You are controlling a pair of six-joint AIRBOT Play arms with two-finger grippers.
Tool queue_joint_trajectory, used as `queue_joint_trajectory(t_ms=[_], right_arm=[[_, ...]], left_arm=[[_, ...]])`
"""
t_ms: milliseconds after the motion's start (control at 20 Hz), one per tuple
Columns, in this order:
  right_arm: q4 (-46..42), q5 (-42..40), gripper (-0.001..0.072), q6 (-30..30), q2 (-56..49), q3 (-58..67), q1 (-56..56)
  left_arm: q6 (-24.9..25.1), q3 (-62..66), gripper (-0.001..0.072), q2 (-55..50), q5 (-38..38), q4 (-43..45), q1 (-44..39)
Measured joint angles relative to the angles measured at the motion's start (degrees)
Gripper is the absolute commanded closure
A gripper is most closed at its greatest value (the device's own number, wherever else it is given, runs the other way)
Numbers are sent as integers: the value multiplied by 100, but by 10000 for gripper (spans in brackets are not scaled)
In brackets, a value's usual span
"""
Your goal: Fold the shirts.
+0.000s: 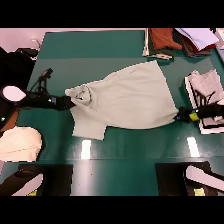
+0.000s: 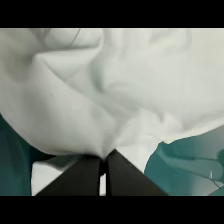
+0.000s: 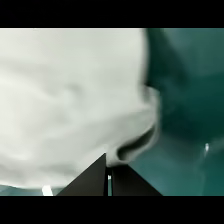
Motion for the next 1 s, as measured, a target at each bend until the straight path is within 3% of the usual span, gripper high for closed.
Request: queue_joint_trajectory(t_ms=[350, 650, 1000], right_arm=[[39, -22, 692, -7, 1585, 2927, 470], [39, 85, 692, 44, 2201, 5388, -118], [79, 658, 693, 323, 1639, 6588, -365]], left_arm=[[-131, 2863, 685, 1038, -297, 557, 4], [-345, 5687, 686, 1248, -317, 734, 0], [-680, 6240, 684, 837, -625, 1670, -7]])
